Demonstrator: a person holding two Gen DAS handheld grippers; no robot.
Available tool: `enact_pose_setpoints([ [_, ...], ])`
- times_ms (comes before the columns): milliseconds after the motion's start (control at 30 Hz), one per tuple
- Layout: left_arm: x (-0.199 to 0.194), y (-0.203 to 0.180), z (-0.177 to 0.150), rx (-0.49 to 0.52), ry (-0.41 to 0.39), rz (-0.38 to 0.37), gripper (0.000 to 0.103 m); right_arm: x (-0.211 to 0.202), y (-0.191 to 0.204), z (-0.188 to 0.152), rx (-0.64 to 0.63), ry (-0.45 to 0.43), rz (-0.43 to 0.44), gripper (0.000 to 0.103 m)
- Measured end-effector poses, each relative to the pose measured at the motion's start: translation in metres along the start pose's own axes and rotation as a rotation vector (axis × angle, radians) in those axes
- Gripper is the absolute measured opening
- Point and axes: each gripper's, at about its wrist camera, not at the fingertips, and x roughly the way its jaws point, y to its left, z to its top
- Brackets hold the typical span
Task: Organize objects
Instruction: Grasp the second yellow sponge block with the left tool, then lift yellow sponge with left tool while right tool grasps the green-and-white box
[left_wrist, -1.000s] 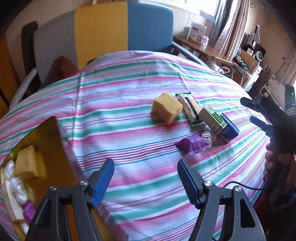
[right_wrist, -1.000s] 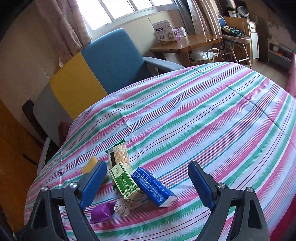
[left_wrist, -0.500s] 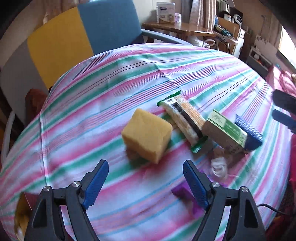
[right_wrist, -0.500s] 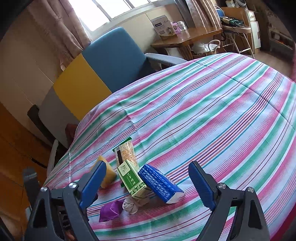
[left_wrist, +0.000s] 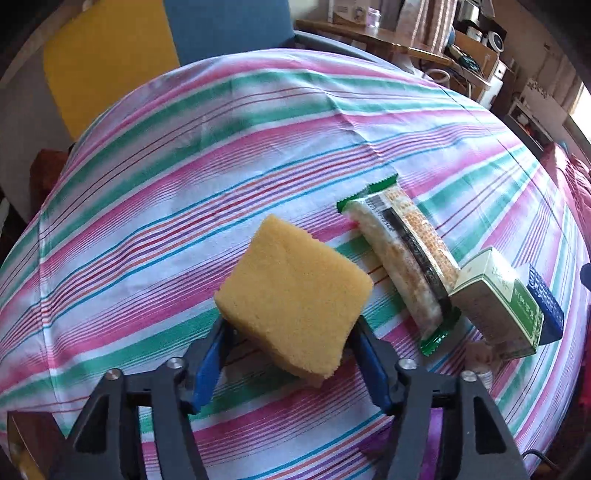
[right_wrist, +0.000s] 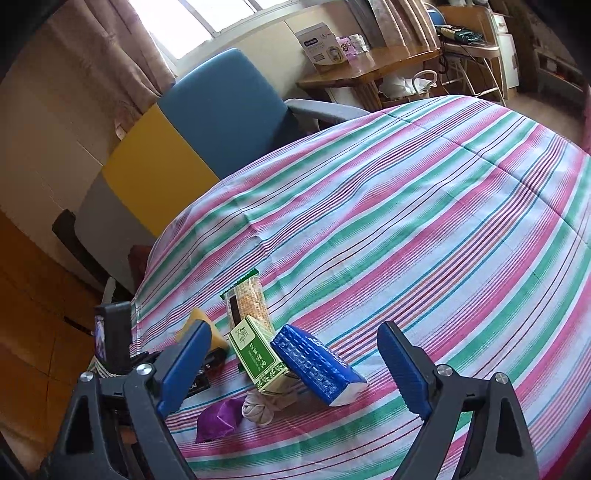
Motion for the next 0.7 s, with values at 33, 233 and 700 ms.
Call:
enact_pose_setpoints([
  [33,-0.003,0.003,-0.005,-0.025,-0.001,-0.008,0.059,0.001,-0.001,0.0,0.0,0.001,-0.002,0.092],
  [233,-0.026,0.006,-0.044,-0.094,0.011,0.046,0.056,0.004,0.002,0.0,-0.025,0.014,-0.013,0.092],
  [700,-0.088,-0.055,-0.179,-0.001,-0.102,0.042,0.056,0.023,0.034,-0.023,-0.155,0.208,0.221,0.051],
])
